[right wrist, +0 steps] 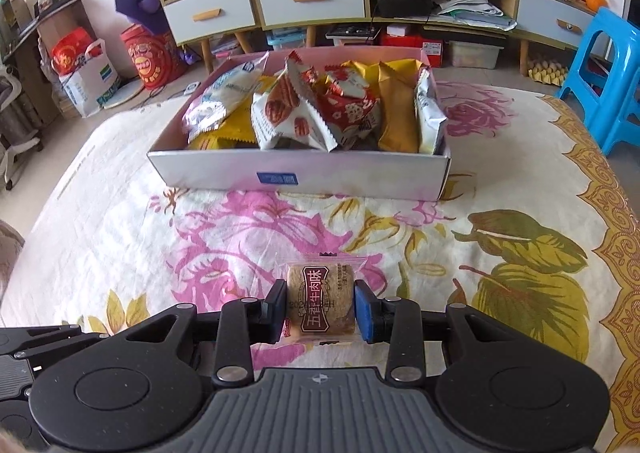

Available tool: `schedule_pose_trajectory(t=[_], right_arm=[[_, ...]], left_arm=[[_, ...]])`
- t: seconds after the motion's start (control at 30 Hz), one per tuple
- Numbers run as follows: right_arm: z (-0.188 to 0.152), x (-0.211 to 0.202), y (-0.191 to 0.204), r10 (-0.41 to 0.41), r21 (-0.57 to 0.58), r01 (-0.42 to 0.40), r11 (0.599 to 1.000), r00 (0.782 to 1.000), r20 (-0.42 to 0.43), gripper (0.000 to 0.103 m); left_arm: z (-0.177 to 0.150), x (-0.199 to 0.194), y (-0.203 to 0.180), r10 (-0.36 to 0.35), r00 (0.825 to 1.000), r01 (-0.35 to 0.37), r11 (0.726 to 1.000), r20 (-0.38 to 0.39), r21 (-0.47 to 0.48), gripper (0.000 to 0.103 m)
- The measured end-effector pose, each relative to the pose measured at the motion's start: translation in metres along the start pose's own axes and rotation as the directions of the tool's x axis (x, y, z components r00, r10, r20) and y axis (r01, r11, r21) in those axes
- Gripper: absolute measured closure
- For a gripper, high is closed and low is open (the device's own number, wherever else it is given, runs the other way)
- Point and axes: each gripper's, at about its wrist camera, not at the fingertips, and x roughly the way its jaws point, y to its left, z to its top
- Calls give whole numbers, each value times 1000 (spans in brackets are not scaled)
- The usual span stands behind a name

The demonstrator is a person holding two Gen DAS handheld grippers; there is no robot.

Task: Organize snacks
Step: 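Carry the cake and silver packet into the pink box and open both tools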

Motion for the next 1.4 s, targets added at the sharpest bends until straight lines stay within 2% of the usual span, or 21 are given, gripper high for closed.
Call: schedule_pose_trajectory(t=[0.33,0.53,0.83,1.1,1.17,1.2,1.27,1.3,1.33,1.4], right_arm=[[20,-19,-13,49,122,-56,991,997,57,77],[55,-24,-14,69,143,-87,986,990,122,77],[110,-7,-19,60,159,-93,983,978,202,77],[125,24,-27,44,192,-82,978,980,194,77],[124,27,-28,56,197,-96,976,978,199,72],[126,26,-29,66,197,-108,974,976,210,72],[126,23,-30,78,202,-126,971,971,228,43],[125,20,-30,80,208,-132,969,968,238,40],[125,18,-31,84,207,-136,969,966,244,41],[123,15,-31,88,194,-137,971,967,238,41]], left_arm=[[38,-21,17,12,994,-8,999,106,-40,82],[80,-17,29,16,986,-9,999,167,-48,82],[142,15,23,-17,976,20,1000,215,-14,82],[161,51,21,-34,976,38,999,216,-14,81],[161,54,23,-56,973,62,998,226,-16,78],[161,54,24,-60,972,66,998,225,-20,77],[160,53,26,-52,973,61,998,226,-33,62],[159,50,27,-48,972,58,998,231,-39,47],[156,47,28,-43,970,55,998,241,-43,37],[150,40,29,-32,968,45,998,251,-44,29]])
